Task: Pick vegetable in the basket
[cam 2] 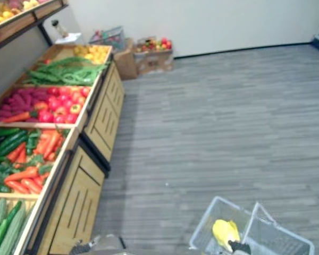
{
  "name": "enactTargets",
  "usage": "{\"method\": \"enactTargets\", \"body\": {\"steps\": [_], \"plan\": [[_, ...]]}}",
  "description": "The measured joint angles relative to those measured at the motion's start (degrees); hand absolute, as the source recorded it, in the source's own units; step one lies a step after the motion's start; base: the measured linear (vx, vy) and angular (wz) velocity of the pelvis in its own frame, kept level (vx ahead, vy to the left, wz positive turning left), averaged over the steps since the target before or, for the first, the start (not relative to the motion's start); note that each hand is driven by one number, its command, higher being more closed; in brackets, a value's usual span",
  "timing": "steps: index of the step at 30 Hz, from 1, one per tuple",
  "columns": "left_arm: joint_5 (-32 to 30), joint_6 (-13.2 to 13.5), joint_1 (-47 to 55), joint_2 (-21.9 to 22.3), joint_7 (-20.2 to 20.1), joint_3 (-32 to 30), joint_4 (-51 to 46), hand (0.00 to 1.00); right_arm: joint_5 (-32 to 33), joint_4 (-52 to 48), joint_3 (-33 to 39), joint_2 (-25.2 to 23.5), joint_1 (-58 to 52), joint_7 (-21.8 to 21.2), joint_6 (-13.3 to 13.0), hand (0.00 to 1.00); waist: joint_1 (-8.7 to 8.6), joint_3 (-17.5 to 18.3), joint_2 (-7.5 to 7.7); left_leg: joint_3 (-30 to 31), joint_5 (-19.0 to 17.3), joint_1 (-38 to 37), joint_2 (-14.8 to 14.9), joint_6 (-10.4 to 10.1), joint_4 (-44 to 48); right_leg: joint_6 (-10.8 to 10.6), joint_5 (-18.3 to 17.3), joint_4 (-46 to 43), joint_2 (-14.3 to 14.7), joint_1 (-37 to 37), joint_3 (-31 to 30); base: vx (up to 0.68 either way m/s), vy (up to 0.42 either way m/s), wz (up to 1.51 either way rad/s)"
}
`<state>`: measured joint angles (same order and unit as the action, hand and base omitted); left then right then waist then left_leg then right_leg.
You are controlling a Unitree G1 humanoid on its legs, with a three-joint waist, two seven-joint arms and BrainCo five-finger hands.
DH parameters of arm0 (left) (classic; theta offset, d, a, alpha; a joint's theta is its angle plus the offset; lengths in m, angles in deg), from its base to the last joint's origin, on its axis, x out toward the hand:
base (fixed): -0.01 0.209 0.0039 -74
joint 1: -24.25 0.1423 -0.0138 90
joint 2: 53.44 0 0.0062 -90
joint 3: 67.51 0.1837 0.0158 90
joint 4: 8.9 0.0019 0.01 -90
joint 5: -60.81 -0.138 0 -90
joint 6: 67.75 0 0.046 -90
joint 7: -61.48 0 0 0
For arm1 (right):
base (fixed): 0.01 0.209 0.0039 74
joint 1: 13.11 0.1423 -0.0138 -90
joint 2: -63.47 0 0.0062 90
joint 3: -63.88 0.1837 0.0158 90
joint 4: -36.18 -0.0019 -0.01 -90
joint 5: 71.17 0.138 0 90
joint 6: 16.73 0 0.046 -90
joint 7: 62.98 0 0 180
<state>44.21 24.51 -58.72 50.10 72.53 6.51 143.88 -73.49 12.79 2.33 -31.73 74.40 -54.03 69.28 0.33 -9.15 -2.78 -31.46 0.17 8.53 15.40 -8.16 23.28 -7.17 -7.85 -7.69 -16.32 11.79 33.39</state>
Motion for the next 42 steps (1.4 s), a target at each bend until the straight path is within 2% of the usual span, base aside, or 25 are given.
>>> {"method": "enactTargets", "body": {"steps": [2, 3, 4, 6, 7, 10, 12, 13, 15, 16, 17, 18, 19, 20, 21, 23, 24, 29, 30, 31, 33, 35, 36, 39, 42], "plan": [[0.0, 0.0, 0.2, 0.3, 0.0, 0.1, 0.0, 0.00, 0.0, -0.2, 0.6, -0.3, -0.3, 0.3, 0.0, 1.00, -0.02, 0.0, -0.75, -1.0, 6.2, -0.8, -4.5, 2.1, -12.8, -1.2, 0.6, 1.2, 0.3, 2.0, 1.6, 0.28, 0.209, 0.37], [-0.1, 0.0, 0.6, 1.1, 0.0, -0.2, 0.0, 0.00, 0.0, -0.9, 0.9, -0.3, -0.9, 0.4, 0.1, 1.00, 0.18, 0.1, -1.92, -1.4, 11.0, -0.9, -5.9, 5.7, -17.9, -2.4, 0.2, 1.7, 1.1, 3.3, 2.1, 0.29, 0.260, 0.59], [-0.6, -0.1, 0.2, 0.6, -0.1, -0.8, 0.0, 0.00, 0.0, -1.0, 0.9, -2.2, -1.0, 0.6, 0.1, 1.00, -0.01, 0.4, -0.69, -1.3, 6.6, -2.0, -8.1, 11.5, -18.9, -3.8, -0.8, 2.9, 0.8, 5.5, 2.9, 0.28, 0.242, 0.65], [-0.7, -0.1, -0.2, -0.1, 0.0, -1.5, -0.5, 0.00, 0.0, -1.1, -0.6, -3.3, -0.2, 0.5, -0.1, 1.00, 0.56, 0.1, 1.47, -1.2, 5.0, -1.0, -9.8, 10.2, -18.7, -2.7, -1.4, 4.4, 0.0, 5.6, 2.7, 0.20, 0.152, 0.41], [-0.8, -0.4, -0.4, -0.4, -0.1, -2.1, -1.2, 0.00, -0.1, -1.2, -2.2, -4.0, 1.2, 0.3, -0.2, 1.00, 1.25, -0.4, 2.34, -1.6, 3.7, -0.5, -10.6, 10.6, -18.2, -2.7, -1.2, 5.6, -0.1, 6.1, 2.0, 0.16, 0.121, 0.13], [-1.9, -0.4, 0.4, -0.5, -0.1, -1.9, -1.2, 0.00, -0.9, -1.1, -5.6, -4.4, 3.0, -0.5, -0.2, 1.00, 2.25, -0.6, 3.40, -2.1, 0.0, -0.9, -11.1, 11.0, -14.7, -2.1, 0.2, 6.5, -1.2, 8.5, 1.1, 0.10, 0.053, 0.09], [-2.2, -0.5, 0.8, -0.5, -0.1, -1.5, -1.1, 0.00, -2.0, -1.0, -6.4, -4.3, 3.0, -0.7, -0.2, 1.00, 2.65, 0.0, 3.07, -1.9, -1.2, -0.8, -12.0, 11.1, -14.1, -1.9, 0.1, 3.2, -2.8, 7.9, 1.0, 0.08, 0.049, 0.16], [-2.3, -0.5, 1.1, -0.4, -0.2, -0.1, -1.1, 0.00, -2.4, -0.3, -6.4, -3.7, 2.7, -0.8, -0.3, 1.00, 2.74, 0.7, 2.23, -1.5, -1.9, -1.1, -12.5, 11.5, -14.5, -1.6, -0.1, -2.9, -4.4, 5.7, 0.6, 0.07, 0.118, 0.32], [-2.3, -0.4, 1.3, -1.1, -0.2, 2.1, -1.2, 0.00, -2.7, -0.4, -6.4, -3.7, 2.4, -0.9, -0.4, 1.00, 2.95, 0.9, 2.42, -0.7, -1.9, -2.9, -14.3, 11.5, -16.7, -2.2, 0.3, -16.8, -9.0, 0.6, -1.8, 0.10, 0.143, 0.44], [-2.3, -0.4, 1.2, -2.3, -0.4, 4.0, -1.3, 0.00, -2.6, -0.6, -6.4, -4.1, 2.6, -0.8, -0.4, 1.00, 2.89, 0.9, 3.78, 0.7, -2.0, -3.8, -16.0, 11.6, -17.3, -1.7, 2.6, -27.4, -12.7, -4.0, -5.8, 0.13, 0.107, 0.75], [-2.2, -0.4, 1.2, -3.0, -0.4, 5.6, -1.3, 0.00, -2.5, -0.7, -6.3, -3.7, 2.7, -0.8, -0.5, 1.00, 2.77, 0.8, 4.52, 3.2, -2.5, -5.1, -17.5, 12.4, -17.8, -0.5, 8.8, -35.1, -14.0, -7.3, -10.7, 0.16, 0.086, 0.88], [-2.2, -0.4, 1.2, -3.2, -0.4, 6.1, -1.3, 0.00, -2.4, -0.6, -6.4, -3.5, 2.6, -0.8, -0.6, 1.00, 2.65, 0.9, 4.51, 4.9, -2.7, -6.2, -18.0, 12.6, -18.6, -1.1, 11.7, -38.2, -13.6, -8.2, -13.2, 0.22, 0.059, 1.07], [-2.0, -0.4, 1.1, -3.6, -0.2, 7.1, -1.7, 0.00, -2.3, -0.4, -6.3, -3.7, 2.5, -0.7, -1.2, 1.00, 2.32, 0.7, 4.06, 8.0, -2.6, -8.1, -18.4, 12.7, -19.8, -2.2, 8.6, -44.3, -11.6, -10.4, -16.4, 0.19, 0.029, 0.89], [-1.9, -0.4, 1.0, -3.6, -0.2, 7.1, -2.0, 0.00, -2.3, -0.4, -6.4, -3.9, 2.4, -0.9, -1.6, 1.00, 2.21, 0.7, 4.25, 9.3, -2.6, -8.9, -18.5, 12.8, -20.3, -2.0, 4.6, -46.5, -10.4, -11.9, -17.0, 0.27, 0.004, 1.31], [-1.6, -0.5, 1.0, -4.1, -0.1, 8.2, -2.1, 0.00, -2.0, -1.6, -6.5, -4.4, 2.3, -1.3, -2.1, 1.00, 1.99, 0.5, 4.19, 13.8, -2.6, -10.8, -18.4, 12.8, -20.9, -0.7, -4.5, -46.6, -6.7, -14.2, -14.9, 0.21, -0.025, 1.13], [-1.5, -0.5, 0.5, -4.3, -0.1, 9.1, -2.2, 0.00, -1.9, -1.6, -6.2, -4.3, 1.7, -1.3, -2.2, 1.00, 1.95, 0.4, 4.00, 17.3, -2.6, -11.7, -18.4, 12.8, -21.0, -0.1, -7.3, -42.0, -4.8, -14.9, -13.2, 0.20, -0.072, 1.40], [-0.8, -0.3, -0.8, -3.9, -0.1, 9.4, -2.1, 0.00, -1.1, -2.7, -4.6, -4.3, 0.5, -1.3, -2.5, 1.00, 1.74, 0.4, 3.39, 22.7, -2.6, -11.9, -18.6, 12.8, -20.9, 0.2, -7.7, -30.8, -2.6, -15.9, -14.4, 0.21, -0.145, 1.64], [0.2, -0.1, -1.6, -2.6, -0.1, 5.9, -2.1, 0.00, -1.1, -2.8, 1.5, -4.4, 0.0, -1.1, -2.0, 1.00, 2.11, 0.1, 3.22, 29.7, -2.8, -11.7, -18.3, 12.6, -20.8, -3.0, -4.8, -9.1, -1.7, -16.4, -23.3, 0.18, -0.232, 1.41], [0.4, 0.1, -1.3, -2.4, -0.1, 4.3, -2.3, 0.00, -1.1, -2.8, 2.1, -4.7, 0.1, -1.3, -1.7, 1.00, 2.25, 0.0, 3.80, 30.6, -3.1, -11.5, -18.4, 12.1, -20.6, -3.0, -4.5, -7.0, -2.1, -15.9, -23.7, 0.20, -0.417, 1.13], [0.8, 0.2, -0.9, -2.6, -0.1, 2.9, -2.3, 0.00, -1.1, -2.6, 2.8, -5.5, 0.0, -1.4, -1.4, 1.00, 2.25, -0.1, 5.50, 31.9, -3.7, -11.4, -18.9, 11.1, -19.8, -3.5, -3.5, -6.3, -2.5, -14.7, -23.5, 0.24, -0.515, 1.58], [0.8, 0.1, 0.0, -2.3, -0.1, 2.1, -2.3, 0.00, -1.1, -2.6, 3.0, -5.4, -0.5, -1.4, -1.3, 1.00, 1.89, -0.3, 5.08, 33.0, -3.6, -12.5, -17.6, 9.0, -20.1, -4.1, -2.2, -8.5, -2.4, -13.3, -20.8, 0.24, -0.440, 1.25], [2.7, 0.1, 1.9, -0.9, 0.0, 2.1, -2.1, 0.00, -1.3, -2.4, 2.2, -3.8, -0.6, -1.7, -1.1, 1.00, 1.85, -0.2, 2.53, 36.2, -4.4, -11.7, -14.8, 5.5, -17.7, -2.6, -2.4, -9.5, -0.1, -10.3, -16.4, 0.18, -0.326, 0.84], [2.9, 0.1, 2.1, -0.8, 0.0, 2.1, -2.0, 0.00, -1.4, -2.4, 2.1, -3.8, -0.6, -1.8, -1.0, 1.00, 1.77, -0.1, 2.19, 37.0, -4.5, -11.1, -14.1, 4.9, -16.3, -1.9, -2.8, -9.2, 0.3, -9.5, -14.8, 0.15, -0.277, 1.01], [3.0, 0.1, 1.5, -1.2, -0.1, 2.4, -2.0, 0.00, -1.8, -1.1, 2.3, -3.8, -0.8, -1.9, -1.0, 1.00, 1.66, -0.2, 2.59, 33.6, -4.0, -5.2, -11.5, 4.1, -8.4, -0.1, -3.6, -7.3, 2.8, -6.3, -7.1, 0.14, -0.259, 1.08], [3.1, 0.2, 1.7, -1.3, 0.3, 2.5, -2.1, 0.00, -1.7, -0.4, 2.8, -3.7, -0.7, -1.9, -0.2, 1.00, 1.65, -0.3, 2.75, 25.0, -2.1, -3.7, -9.0, 4.1, -6.5, 0.7, -3.6, -4.0, 4.5, -1.9, -1.5, 0.12, -0.226, 0.77]]}}
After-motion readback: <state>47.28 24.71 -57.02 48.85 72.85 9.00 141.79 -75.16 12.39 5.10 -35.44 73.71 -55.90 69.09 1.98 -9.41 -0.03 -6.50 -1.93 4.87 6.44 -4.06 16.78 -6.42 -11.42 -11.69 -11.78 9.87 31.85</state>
